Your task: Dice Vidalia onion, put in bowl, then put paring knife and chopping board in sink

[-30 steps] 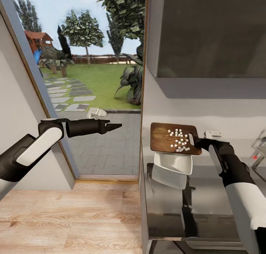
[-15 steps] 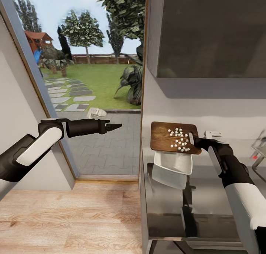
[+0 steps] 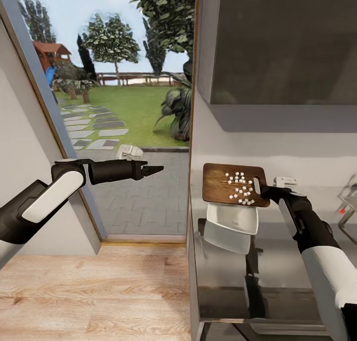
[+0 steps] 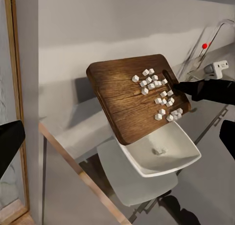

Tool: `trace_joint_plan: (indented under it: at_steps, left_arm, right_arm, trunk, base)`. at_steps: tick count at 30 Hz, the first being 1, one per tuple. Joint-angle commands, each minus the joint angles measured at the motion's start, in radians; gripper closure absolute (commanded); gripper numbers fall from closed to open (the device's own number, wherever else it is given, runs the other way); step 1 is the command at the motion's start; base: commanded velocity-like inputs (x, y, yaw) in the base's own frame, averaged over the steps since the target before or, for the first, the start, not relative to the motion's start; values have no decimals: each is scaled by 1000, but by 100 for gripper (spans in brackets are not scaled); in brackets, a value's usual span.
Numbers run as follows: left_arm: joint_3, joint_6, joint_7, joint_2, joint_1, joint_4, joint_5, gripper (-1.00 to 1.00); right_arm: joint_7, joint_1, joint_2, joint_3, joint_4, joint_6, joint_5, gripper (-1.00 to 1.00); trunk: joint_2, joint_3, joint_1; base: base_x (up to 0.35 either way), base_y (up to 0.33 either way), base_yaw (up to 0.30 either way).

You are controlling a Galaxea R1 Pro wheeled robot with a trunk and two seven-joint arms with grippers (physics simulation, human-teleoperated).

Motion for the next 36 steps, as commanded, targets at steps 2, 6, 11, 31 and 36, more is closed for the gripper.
trace_joint_plan:
  at_steps: [2, 6, 11, 31, 36]
  left_arm:
    - [-1, 1, -3, 0, -1, 0, -1, -100]
    - [-1, 1, -3, 0, -1, 0, -1, -100]
    - [-1, 1, -3, 0, -1, 0, -1, -100]
    - [-1, 1, -3, -1, -1, 0, 0, -100]
    - [-1, 1, -3, -4, -1, 0, 0, -100]
  right_arm:
    - [-3, -1, 0, 0, 0, 4, -10, 100]
    - [-3, 0, 0, 0, 1, 3, -10, 100]
    - [-3, 3, 1, 0, 16, -41, -10, 100]
    - [-1, 4, 3, 1, 50, -125, -10, 100]
    - [0, 5, 5, 1, 51, -129, -10, 100]
  trunk:
    - [-1, -2, 0]
    - [-1, -2, 0]
    - [-1, -2, 0]
    - [-1, -2, 0]
    - [-1, -2, 0]
  base:
    - [0, 0, 0]
    - [0, 0, 0]
    - [0, 0, 0]
    - [0, 0, 0]
    - [0, 0, 0]
